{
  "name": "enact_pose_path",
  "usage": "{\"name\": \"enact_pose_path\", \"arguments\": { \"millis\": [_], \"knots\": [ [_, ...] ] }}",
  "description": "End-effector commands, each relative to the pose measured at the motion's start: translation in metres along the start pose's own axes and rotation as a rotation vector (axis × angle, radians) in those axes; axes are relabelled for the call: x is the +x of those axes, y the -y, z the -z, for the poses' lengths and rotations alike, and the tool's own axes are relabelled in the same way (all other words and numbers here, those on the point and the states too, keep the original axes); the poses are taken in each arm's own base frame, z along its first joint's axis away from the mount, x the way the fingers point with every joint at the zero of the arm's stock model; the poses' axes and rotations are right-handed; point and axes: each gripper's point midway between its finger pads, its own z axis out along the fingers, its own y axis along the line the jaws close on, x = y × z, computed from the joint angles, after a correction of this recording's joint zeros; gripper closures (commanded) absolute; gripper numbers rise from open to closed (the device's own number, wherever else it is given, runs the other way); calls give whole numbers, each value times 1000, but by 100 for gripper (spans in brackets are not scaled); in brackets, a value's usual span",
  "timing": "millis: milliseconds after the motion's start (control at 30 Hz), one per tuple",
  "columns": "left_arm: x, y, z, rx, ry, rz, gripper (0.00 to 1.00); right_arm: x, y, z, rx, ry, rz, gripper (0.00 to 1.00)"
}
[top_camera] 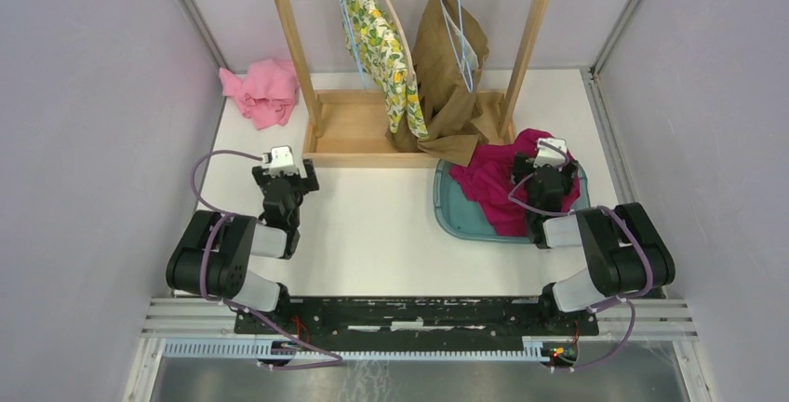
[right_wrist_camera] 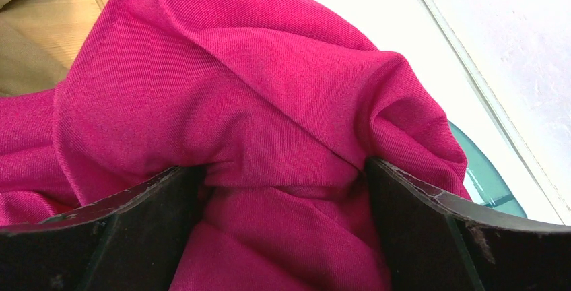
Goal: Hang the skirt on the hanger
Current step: Reset both arms
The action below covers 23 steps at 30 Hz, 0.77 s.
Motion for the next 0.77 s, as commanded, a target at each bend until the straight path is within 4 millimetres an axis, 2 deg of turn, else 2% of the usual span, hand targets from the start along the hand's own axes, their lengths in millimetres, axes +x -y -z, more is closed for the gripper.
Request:
{"name": "enact_pose_path", "arguments": {
  "millis": [0,733],
  "knots": [
    [-17,-13,-1,-64,90,12,1,-7,-9,-8,-40,-8,-18,0],
    [-15,-15,-3,-72,75,14,1,-7,-13,-9,-63,-9,-10,0]
  ]
}}
